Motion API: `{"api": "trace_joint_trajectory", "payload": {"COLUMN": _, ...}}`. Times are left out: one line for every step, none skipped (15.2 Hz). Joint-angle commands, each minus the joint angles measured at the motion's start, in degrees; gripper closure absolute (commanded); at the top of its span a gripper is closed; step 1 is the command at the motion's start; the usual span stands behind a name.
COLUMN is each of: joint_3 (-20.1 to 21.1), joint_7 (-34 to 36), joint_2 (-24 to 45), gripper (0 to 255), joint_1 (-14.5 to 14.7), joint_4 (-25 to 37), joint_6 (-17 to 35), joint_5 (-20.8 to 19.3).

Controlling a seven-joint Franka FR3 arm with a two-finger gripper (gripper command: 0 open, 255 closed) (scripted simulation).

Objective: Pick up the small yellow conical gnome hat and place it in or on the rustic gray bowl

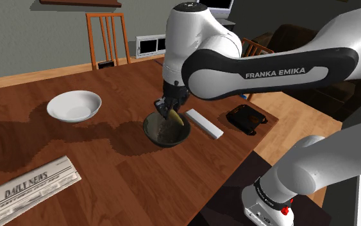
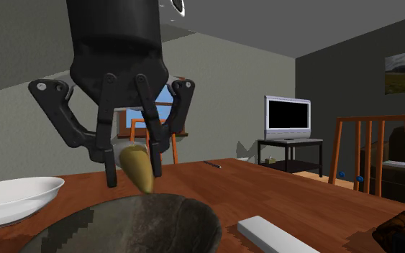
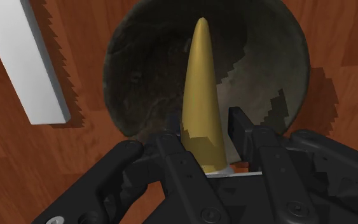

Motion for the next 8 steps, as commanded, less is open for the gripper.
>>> {"api": "trace_joint_trajectory", "payload": {"joint_3": 0.20, "joint_7": 0.19, "joint_2": 0.20, "gripper": 255, "joint_1": 0.01, "joint_4": -1.37, "joint_6": 1.58, "joint_5": -0.03}}
{"api": "trace_joint_trajectory", "payload": {"joint_3": 0.37, "joint_7": 0.36, "joint_2": 0.44, "gripper": 255, "joint_1": -0.01, "joint_4": -1.96, "joint_6": 2.37, "joint_5": -0.10}}
{"api": "trace_joint_trajectory", "payload": {"joint_3": 0.53, "joint_7": 0.53, "joint_2": 0.69, "gripper": 255, "joint_1": -0.04, "joint_4": -2.53, "joint_6": 3.16, "joint_5": -0.19}}
{"api": "trace_joint_trajectory", "payload": {"joint_3": 0.70, "joint_7": 0.71, "joint_2": 0.96, "gripper": 255, "joint_1": -0.07, "joint_4": -3.09, "joint_6": 3.96, "joint_5": -0.29}}
{"api": "trace_joint_trajectory", "payload": {"joint_3": 0.88, "joint_7": 0.90, "joint_2": 1.24, "gripper": 255, "joint_1": -0.11, "joint_4": -3.64, "joint_6": 4.75, "joint_5": -0.40}}
{"api": "trace_joint_trajectory", "payload": {"joint_3": 1.06, "joint_7": 1.10, "joint_2": 1.54, "gripper": 255, "joint_1": -0.16, "joint_4": -4.18, "joint_6": 5.56, "joint_5": -0.52}}
{"api": "trace_joint_trajectory", "payload": {"joint_3": 1.36, "joint_7": 1.45, "joint_2": 2.06, "gripper": 255, "joint_1": -0.25, "joint_4": -5.03, "joint_6": 6.87, "joint_5": -0.74}}
{"api": "trace_joint_trajectory", "payload": {"joint_3": 1.36, "joint_7": 1.45, "joint_2": 2.06, "gripper": 255, "joint_1": -0.25, "joint_4": -5.03, "joint_6": 6.87, "joint_5": -0.74}}
